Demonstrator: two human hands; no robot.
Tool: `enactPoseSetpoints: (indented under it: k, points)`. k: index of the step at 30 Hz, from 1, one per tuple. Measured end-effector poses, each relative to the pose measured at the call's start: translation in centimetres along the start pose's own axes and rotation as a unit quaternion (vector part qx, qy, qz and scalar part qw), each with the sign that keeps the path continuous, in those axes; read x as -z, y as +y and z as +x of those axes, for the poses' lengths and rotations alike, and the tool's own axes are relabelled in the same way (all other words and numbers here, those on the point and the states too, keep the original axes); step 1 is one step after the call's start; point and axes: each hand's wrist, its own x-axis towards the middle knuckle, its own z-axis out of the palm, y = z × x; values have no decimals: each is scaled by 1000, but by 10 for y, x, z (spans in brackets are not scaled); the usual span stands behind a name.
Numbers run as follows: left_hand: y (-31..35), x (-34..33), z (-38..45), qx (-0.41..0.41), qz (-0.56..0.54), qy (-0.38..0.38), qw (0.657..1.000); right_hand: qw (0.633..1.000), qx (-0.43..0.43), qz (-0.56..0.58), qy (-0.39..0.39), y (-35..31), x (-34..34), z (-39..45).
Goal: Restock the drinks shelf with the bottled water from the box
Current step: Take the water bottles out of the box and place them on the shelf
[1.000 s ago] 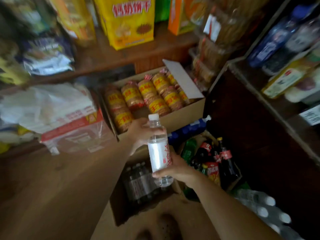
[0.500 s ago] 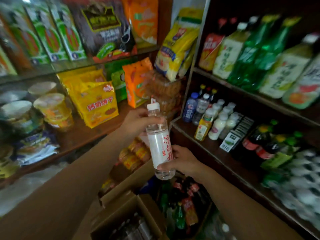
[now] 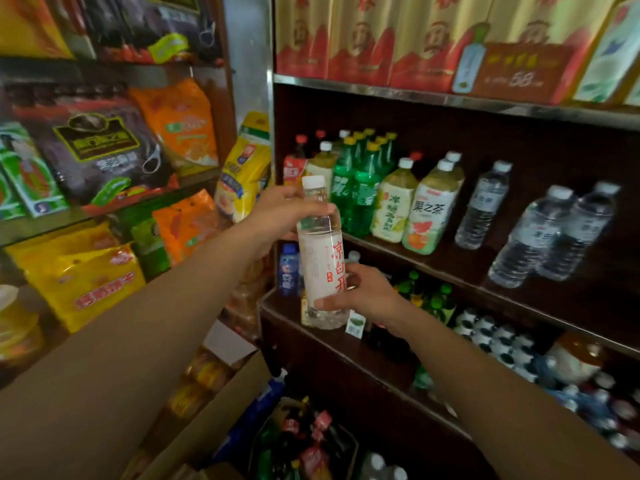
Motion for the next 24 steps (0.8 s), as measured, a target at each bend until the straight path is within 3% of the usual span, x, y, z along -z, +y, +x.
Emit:
enactPoseSetpoints:
  k: [6,12,24]
  points:
    - [52,-89,17,-43,36,-77,995,996,18,6,89,12,83,-30]
    - [83,-188,25,-69,24,-155,985,987,-21,-24,159,32,174,-74]
    - [117,-380,10,-116,3,-309,944,939,-74,-2,336,100,295,-176]
